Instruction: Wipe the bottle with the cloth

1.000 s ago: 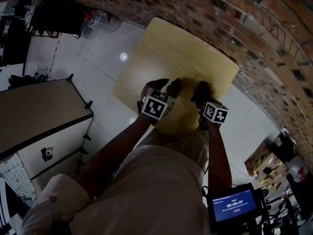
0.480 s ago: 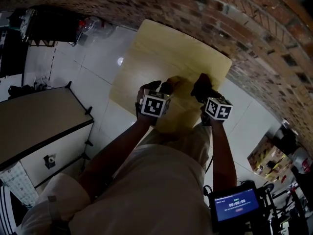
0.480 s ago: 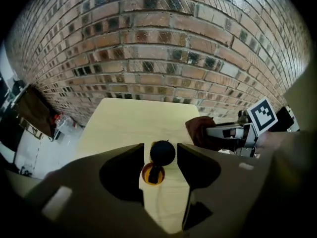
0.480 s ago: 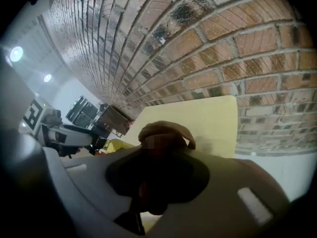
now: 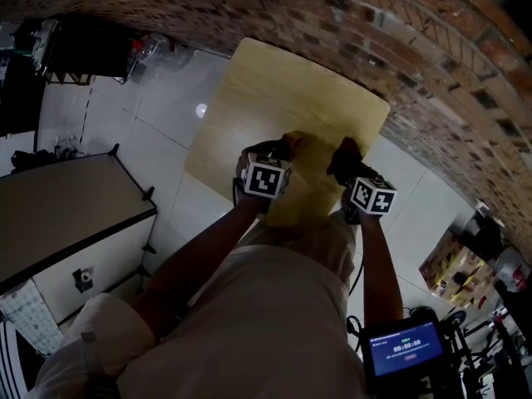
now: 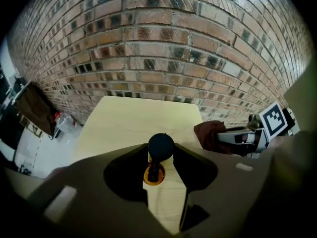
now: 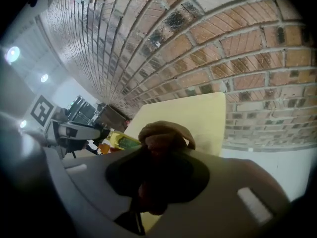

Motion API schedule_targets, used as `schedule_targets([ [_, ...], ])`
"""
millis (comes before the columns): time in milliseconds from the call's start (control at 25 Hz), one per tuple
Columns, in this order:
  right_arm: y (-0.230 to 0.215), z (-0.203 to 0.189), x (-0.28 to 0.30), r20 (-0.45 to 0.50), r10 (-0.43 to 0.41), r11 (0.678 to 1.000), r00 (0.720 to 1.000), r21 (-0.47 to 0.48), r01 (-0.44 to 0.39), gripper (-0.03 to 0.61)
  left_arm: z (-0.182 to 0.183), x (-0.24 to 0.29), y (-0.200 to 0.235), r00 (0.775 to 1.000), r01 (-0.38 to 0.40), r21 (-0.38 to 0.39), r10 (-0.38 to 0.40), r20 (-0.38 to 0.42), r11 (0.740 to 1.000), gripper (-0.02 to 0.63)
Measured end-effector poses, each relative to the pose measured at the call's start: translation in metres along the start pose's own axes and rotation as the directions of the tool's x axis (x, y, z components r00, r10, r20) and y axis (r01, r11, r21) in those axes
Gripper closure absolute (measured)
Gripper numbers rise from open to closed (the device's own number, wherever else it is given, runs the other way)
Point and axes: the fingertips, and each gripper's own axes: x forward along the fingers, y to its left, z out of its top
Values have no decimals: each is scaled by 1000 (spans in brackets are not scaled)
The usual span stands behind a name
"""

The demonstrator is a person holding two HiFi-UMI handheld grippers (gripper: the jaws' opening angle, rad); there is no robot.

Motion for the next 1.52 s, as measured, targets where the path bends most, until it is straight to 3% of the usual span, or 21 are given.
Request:
schedule_targets([
  [80,-2,3,-4,13,-2,1000,1000,4,2,492,4,2,-6,1000,18,91,-18,0,996,437],
  [160,-5,12,-12,37,-3,1000,999,9,3,492,7,1,-14,999,45,221,-47,2,974,439],
  [280,1,30,-21,64,38,999,997,-24,-36,492,2,-1,-27,995,93,442,-101,-7,892,439],
  [360,14,41,-24,60,96,993,994,-81,-91,492,-6,-2,-35,992,115,593,-122,-28,797,440],
  [480,45,57,-25,21,194,966,981,-181,-187,492,-20,-1,-41,992,114,784,-110,-59,611,440],
  [560,69,64,-20,-19,262,937,965,-233,-260,492,-29,2,-41,994,103,869,-88,-69,485,440],
  [640,90,66,-10,-66,327,906,943,-262,-332,492,-34,4,-41,995,89,919,-71,-66,383,440],
  [800,122,68,22,-171,408,851,897,-285,-441,492,-34,8,-42,998,46,968,-45,-36,246,440],
  [920,143,62,51,-277,441,815,854,-276,-510,492,-31,10,-43,999,14,985,-39,-8,172,440],
  [1000,148,50,72,-378,407,786,832,-320,-530,492,-29,10,-46,999,8,989,-45,-2,150,440],
  [1040,146,42,83,-433,367,768,823,-359,-531,492,-28,8,-48,999,14,988,-54,-5,155,440],
  [1120,137,29,103,-508,289,747,811,-411,-523,494,-23,2,-54,997,37,981,-78,-23,191,440],
  [1160,131,27,114,-522,264,754,811,-413,-511,494,-21,-1,-56,996,44,977,-84,-27,209,440],
  [1320,93,22,154,-510,124,800,851,-456,-389,494,-17,-1,-52,997,24,960,-75,-3,280,442],
  [1440,67,23,175,-445,-15,773,895,-573,-272,494,-14,-1,-52,998,2,943,-59,18,332,442],
  [1520,54,21,185,-401,-118,749,908,-636,-184,494,-22,3,-50,999,-2,941,-34,14,337,442],
])
